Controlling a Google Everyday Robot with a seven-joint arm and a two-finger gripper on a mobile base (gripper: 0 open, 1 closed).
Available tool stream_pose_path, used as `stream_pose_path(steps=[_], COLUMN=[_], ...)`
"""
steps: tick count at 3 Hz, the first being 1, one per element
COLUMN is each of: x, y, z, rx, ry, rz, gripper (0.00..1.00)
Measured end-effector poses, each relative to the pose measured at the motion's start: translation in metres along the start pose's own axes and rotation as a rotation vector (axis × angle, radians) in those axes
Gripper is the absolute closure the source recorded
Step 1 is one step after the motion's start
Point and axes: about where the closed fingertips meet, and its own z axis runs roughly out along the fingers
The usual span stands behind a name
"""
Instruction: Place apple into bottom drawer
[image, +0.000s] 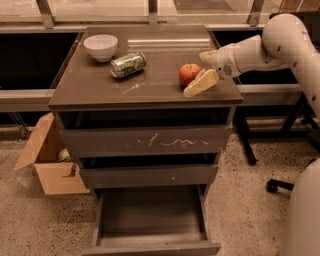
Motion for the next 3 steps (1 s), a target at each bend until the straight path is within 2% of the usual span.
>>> stream_pose_path(steps=[1, 2, 3], x=[0.006, 0.010, 0.003], y=[-0.011, -0.019, -0.017], z=[0.011, 0.020, 0.025], rx=[-0.010, -0.025, -0.053], ry=[-0.036, -0.098, -0.150], rz=[0.011, 0.012, -0.017], gripper=[0.14, 0.38, 0.61])
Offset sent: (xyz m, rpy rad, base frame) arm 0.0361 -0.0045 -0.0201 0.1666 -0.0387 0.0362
